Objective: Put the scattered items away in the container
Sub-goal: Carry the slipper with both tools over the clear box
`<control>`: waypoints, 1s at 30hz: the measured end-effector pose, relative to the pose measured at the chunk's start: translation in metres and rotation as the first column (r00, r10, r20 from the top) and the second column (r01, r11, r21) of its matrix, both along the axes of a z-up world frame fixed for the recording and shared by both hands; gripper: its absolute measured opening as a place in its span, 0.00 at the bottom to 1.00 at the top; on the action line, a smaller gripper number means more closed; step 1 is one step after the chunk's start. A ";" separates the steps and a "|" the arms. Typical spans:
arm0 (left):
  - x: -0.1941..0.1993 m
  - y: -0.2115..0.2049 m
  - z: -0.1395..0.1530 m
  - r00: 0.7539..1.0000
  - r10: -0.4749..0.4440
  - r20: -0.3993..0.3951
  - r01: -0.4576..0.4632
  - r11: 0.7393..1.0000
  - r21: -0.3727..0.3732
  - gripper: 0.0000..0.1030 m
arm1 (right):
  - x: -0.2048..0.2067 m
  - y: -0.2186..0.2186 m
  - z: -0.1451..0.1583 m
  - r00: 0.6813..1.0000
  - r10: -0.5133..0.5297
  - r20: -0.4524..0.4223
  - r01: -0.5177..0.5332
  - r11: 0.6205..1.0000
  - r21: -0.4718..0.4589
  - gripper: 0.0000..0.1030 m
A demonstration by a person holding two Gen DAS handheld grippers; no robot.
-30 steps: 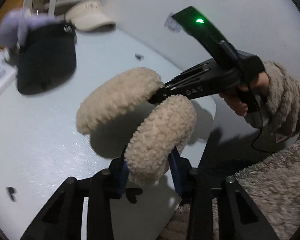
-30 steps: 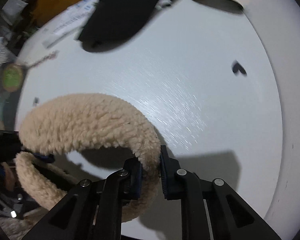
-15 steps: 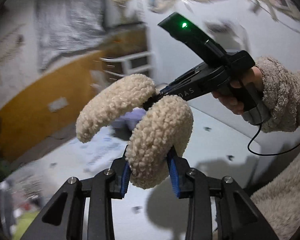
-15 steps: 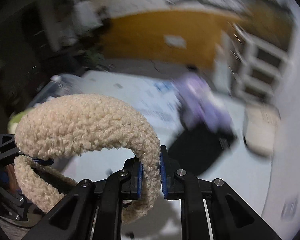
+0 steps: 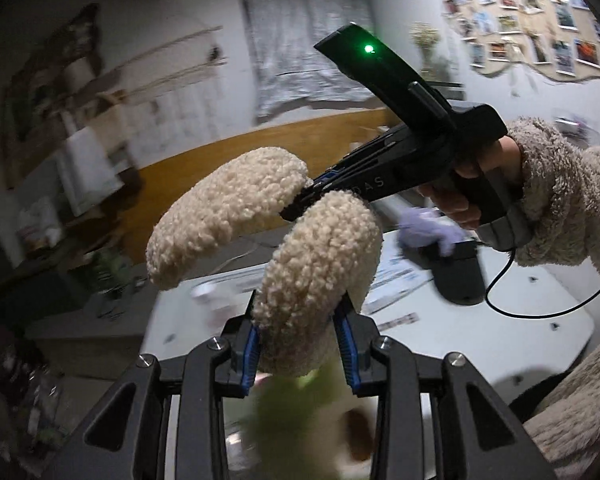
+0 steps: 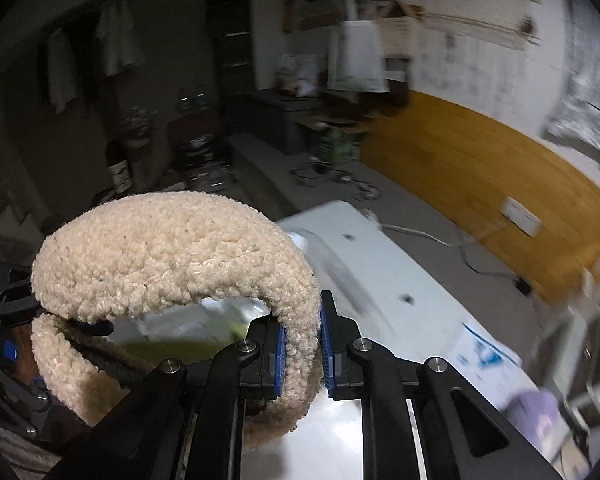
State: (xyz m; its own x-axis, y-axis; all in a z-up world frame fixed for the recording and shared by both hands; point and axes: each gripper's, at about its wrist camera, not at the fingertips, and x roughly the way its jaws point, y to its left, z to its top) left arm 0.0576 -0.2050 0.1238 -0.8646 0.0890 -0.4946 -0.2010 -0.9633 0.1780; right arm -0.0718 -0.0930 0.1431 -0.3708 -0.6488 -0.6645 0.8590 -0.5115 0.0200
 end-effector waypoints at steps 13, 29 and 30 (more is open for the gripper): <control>0.006 -0.096 -0.057 0.980 0.118 0.158 -0.138 0.983 0.124 0.32 | 0.003 -0.134 -0.068 0.987 0.096 0.132 -0.121 0.972 0.200 0.15; 0.001 -0.077 -0.118 0.944 0.099 0.315 -0.221 0.898 0.380 0.33 | 0.028 -0.173 -0.125 0.940 0.340 0.019 -0.289 0.767 0.572 0.15; 0.000 -0.076 -0.119 0.943 0.103 0.317 -0.229 0.892 0.391 0.32 | 0.031 -0.176 -0.127 0.932 0.361 0.001 -0.290 0.746 0.599 0.15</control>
